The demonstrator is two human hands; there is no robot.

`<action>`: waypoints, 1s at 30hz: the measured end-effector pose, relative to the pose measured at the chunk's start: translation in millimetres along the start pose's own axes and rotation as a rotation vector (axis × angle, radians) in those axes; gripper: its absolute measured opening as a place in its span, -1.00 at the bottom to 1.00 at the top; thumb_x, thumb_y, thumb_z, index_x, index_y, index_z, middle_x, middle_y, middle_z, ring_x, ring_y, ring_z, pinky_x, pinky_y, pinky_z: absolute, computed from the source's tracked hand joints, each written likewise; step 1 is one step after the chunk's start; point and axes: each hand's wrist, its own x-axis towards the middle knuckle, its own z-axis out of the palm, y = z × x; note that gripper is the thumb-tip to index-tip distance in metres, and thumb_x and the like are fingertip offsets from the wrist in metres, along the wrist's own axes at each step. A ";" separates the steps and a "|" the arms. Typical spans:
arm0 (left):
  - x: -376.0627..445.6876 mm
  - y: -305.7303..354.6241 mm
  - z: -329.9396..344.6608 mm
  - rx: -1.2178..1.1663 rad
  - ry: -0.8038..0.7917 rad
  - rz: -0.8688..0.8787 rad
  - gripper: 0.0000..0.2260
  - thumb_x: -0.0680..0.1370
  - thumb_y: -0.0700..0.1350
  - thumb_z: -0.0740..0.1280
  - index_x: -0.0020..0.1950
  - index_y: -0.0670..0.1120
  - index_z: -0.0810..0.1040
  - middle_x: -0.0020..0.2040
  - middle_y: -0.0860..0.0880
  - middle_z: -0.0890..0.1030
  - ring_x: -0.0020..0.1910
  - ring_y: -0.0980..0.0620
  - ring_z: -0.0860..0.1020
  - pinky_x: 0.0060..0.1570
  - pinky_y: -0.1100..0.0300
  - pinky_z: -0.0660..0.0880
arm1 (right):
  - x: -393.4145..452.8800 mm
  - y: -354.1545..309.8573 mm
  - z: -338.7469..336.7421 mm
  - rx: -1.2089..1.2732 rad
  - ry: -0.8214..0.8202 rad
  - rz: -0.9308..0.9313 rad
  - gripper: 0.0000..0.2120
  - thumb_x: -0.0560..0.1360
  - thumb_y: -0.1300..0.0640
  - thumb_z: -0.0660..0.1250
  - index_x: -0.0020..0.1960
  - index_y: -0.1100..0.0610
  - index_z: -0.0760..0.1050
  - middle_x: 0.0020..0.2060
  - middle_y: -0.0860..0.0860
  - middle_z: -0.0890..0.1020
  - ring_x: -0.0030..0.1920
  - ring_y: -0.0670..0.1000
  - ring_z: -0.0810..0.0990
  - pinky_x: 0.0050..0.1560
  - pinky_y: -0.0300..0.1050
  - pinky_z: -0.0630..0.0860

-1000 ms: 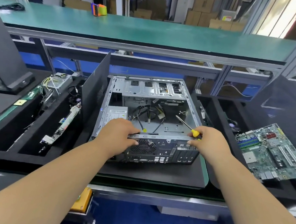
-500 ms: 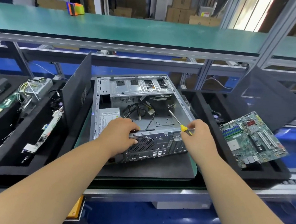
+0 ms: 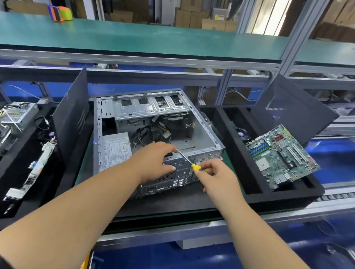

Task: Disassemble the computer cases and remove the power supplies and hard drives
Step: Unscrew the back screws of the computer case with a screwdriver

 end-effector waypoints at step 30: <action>-1.5 -9.5 11.6 -0.010 0.089 -0.001 -0.66 0.56 0.13 0.34 0.34 0.20 0.47 0.25 0.21 0.51 0.16 0.12 0.50 -0.04 0.22 0.36 | -23.5 14.8 11.7 0.035 0.028 0.074 -0.98 0.45 0.03 0.37 -0.14 -0.04 0.55 -0.31 0.03 0.61 -0.45 -0.16 0.44 -0.30 -0.07 0.49</action>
